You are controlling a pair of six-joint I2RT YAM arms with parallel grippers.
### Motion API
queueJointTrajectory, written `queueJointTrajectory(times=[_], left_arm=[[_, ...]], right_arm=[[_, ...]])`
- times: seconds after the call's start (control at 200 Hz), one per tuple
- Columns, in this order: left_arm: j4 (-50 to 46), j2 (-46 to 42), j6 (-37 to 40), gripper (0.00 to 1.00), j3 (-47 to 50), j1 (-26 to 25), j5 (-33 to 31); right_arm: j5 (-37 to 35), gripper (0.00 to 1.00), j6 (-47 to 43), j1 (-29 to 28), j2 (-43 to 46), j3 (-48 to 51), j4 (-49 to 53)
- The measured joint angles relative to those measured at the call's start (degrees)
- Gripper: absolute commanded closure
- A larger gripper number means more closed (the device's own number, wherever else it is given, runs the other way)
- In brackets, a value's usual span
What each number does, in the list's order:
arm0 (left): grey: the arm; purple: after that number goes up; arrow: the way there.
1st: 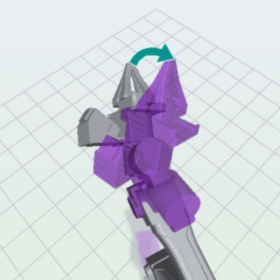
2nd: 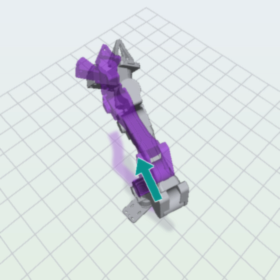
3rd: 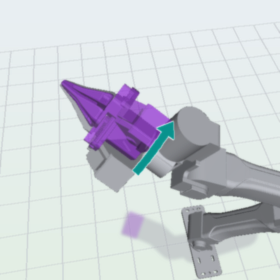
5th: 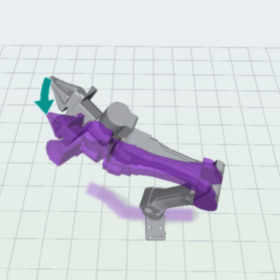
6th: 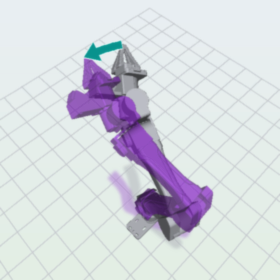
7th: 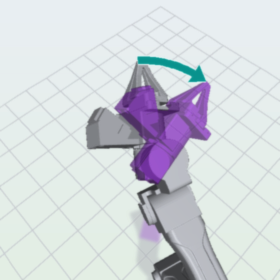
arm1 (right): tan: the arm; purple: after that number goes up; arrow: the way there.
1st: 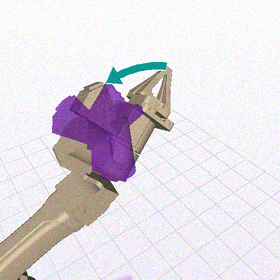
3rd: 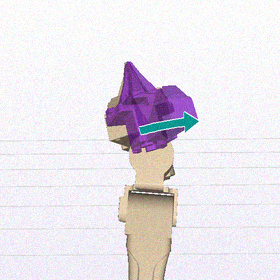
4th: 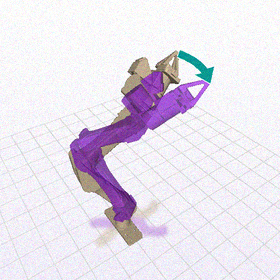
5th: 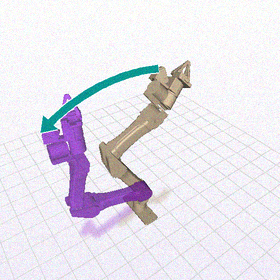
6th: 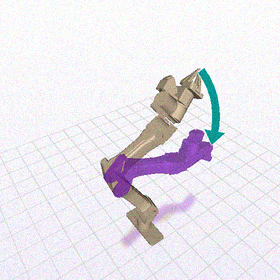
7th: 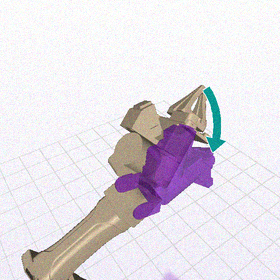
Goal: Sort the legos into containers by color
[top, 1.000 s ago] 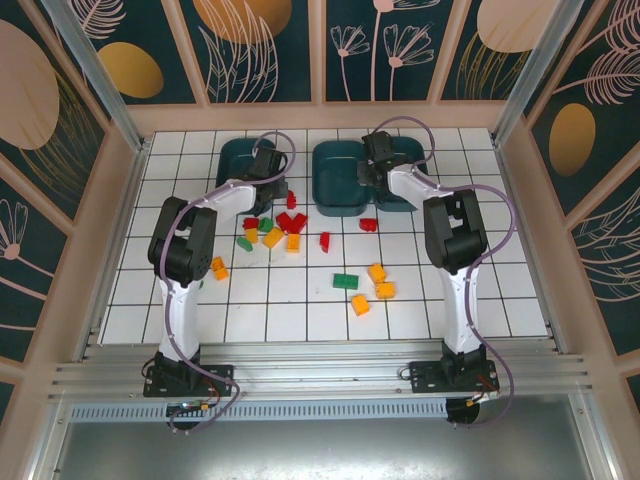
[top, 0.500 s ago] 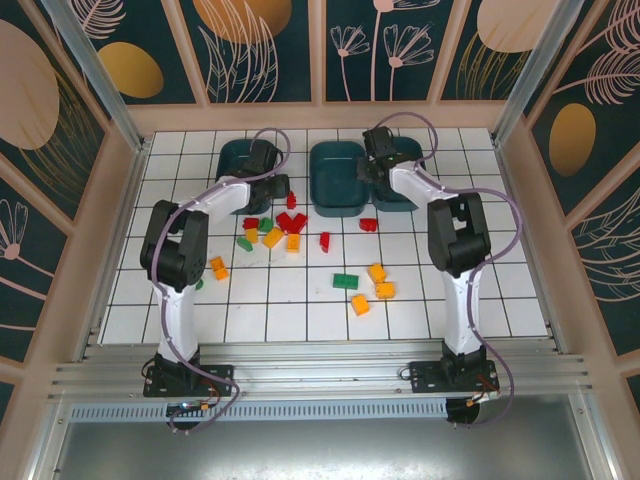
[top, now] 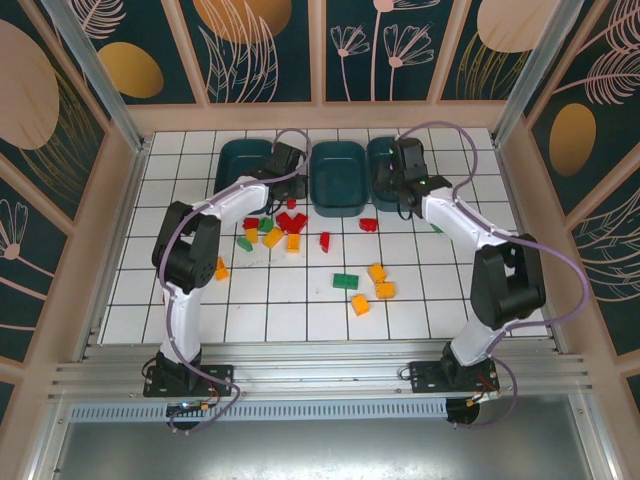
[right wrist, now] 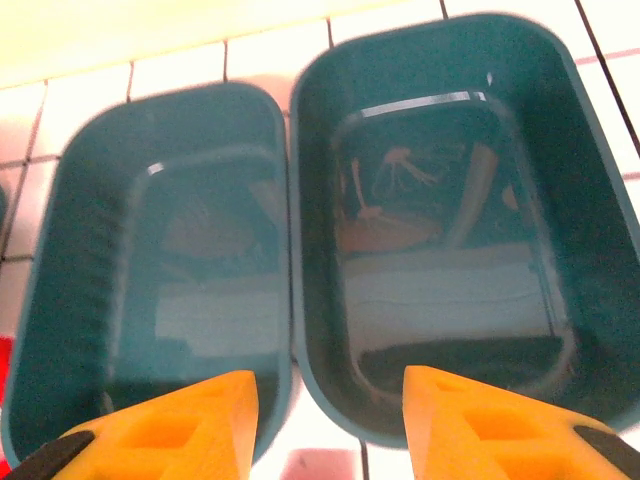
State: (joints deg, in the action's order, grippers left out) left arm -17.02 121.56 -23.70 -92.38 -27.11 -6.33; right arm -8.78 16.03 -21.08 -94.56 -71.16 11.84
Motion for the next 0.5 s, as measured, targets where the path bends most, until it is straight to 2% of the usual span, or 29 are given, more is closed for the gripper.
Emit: queueJointTrajectory(times=[0.26,0.5], left_arm=[[-0.2,2.3,-1.4,0.6,-0.1,0.2,-1.3],[0.6,3.7,-1.5,0.62,-0.1,0.2,-1.4]], right_arm=[[0.2,0.57,1.1,2.4,6.6,9.3,-0.6],[1.2,0.57,1.6,5.7,9.4,12.5,-1.4]])
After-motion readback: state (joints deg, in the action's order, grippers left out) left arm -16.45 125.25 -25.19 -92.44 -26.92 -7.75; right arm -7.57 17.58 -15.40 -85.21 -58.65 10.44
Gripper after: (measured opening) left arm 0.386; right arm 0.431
